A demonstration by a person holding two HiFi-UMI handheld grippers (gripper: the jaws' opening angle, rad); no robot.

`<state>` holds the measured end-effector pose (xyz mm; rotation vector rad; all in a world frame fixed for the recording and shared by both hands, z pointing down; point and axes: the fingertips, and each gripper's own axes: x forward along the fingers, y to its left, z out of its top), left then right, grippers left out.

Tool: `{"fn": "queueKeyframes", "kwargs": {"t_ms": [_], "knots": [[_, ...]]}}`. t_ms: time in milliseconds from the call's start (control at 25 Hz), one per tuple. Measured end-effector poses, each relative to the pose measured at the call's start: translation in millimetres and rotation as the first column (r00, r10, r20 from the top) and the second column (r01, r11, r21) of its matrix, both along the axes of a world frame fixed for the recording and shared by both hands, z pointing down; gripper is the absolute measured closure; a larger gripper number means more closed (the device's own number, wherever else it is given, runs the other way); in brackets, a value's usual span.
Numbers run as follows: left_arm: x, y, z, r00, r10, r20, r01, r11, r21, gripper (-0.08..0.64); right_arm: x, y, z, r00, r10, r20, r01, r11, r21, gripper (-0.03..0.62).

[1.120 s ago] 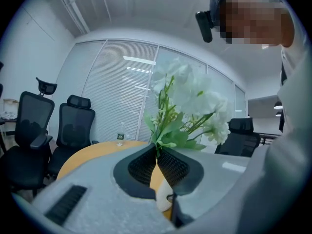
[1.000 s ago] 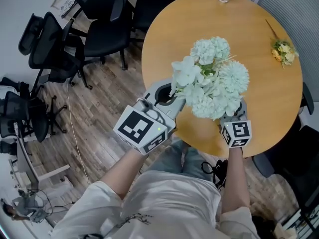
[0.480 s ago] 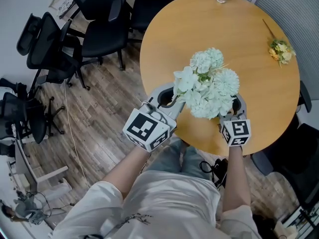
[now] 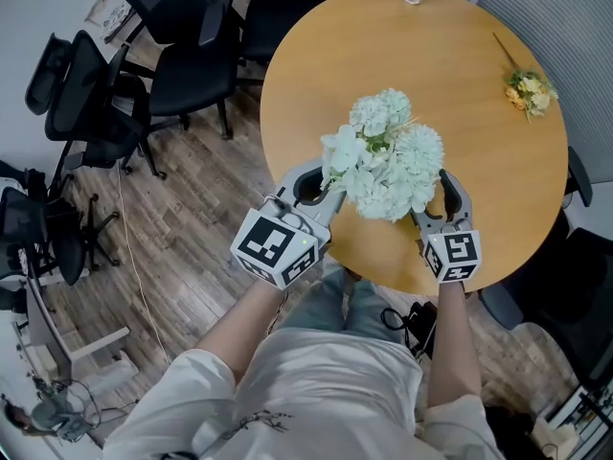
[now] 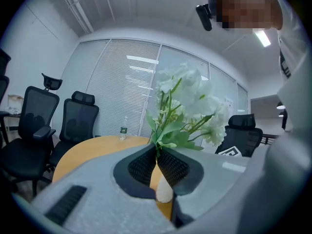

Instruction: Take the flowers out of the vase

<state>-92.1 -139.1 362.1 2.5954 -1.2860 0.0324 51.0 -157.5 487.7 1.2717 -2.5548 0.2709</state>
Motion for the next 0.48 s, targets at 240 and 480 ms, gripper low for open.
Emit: {"fn": "queueKeyframes", "kwargs": {"t_ms": [240,480], "knots": [[0,-1,0,1.0,-0.004,-0.009,0.004,1.0,0.004,0.543,13,11,-14,1.0,0.019,-0.007,-0.019,1.0,0.004,0.304],[0,1,1,1.0,-0.011,-0.015,0.011,1.0,-0.006,0.543,21,28,-39,1.0,0.017,0.003,-0.017,1.0,0.021,0.307]]}}
